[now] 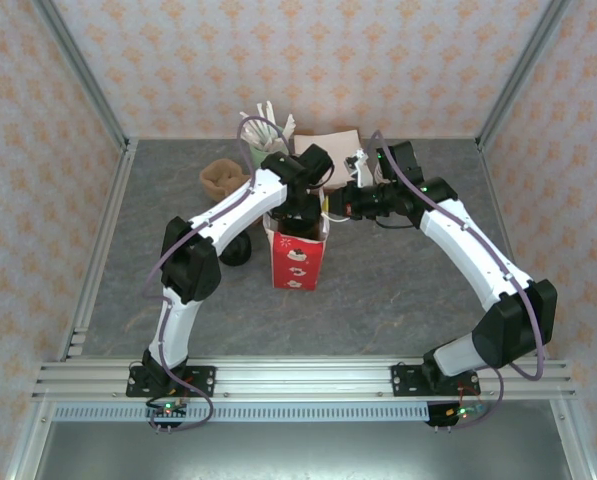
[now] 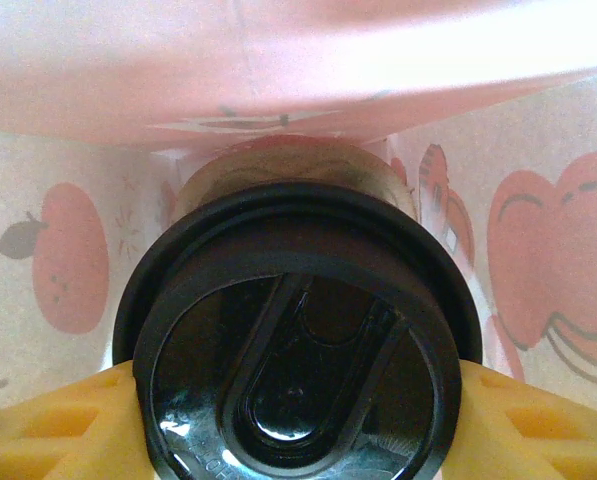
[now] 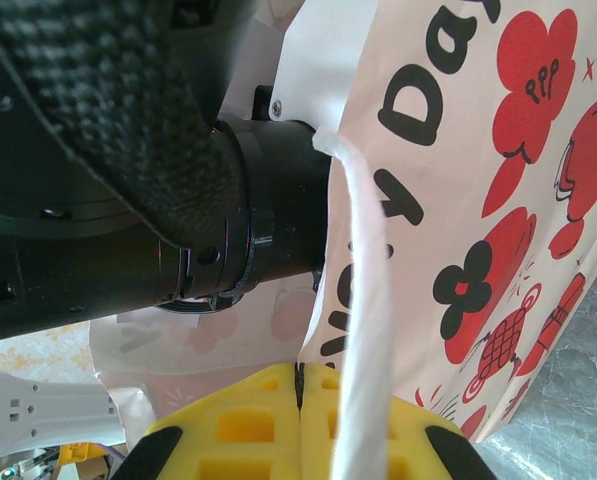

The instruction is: Pack the takeout coffee

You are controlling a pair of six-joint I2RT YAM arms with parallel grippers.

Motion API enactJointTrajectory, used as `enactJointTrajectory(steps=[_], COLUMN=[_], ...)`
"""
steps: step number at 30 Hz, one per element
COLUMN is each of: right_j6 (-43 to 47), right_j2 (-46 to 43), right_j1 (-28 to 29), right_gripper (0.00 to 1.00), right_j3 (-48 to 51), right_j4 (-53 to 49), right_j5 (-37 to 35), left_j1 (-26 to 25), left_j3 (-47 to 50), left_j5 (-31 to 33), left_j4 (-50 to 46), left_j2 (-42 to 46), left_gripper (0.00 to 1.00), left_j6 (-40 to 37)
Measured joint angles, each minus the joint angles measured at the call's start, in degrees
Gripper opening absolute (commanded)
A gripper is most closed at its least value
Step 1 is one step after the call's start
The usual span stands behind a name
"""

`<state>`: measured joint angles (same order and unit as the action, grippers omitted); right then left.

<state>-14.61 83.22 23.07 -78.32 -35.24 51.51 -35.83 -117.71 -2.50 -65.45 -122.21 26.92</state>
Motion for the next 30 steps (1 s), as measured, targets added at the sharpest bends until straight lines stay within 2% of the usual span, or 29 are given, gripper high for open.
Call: enactJointTrajectory(steps=[30], right_j6=[0.00], right_j2=[0.74], right_j1=[-0.02], right_gripper=[0.00], right_j3=[0.02], right_j4=[-0.50], right_j5=[0.44], left_j1=[0.00], left_j3=[0.81], left_j5=[-0.02], left_j4=[1.11], left_j2=[-0.57], left_gripper=[0.56], left_j6=[0.00])
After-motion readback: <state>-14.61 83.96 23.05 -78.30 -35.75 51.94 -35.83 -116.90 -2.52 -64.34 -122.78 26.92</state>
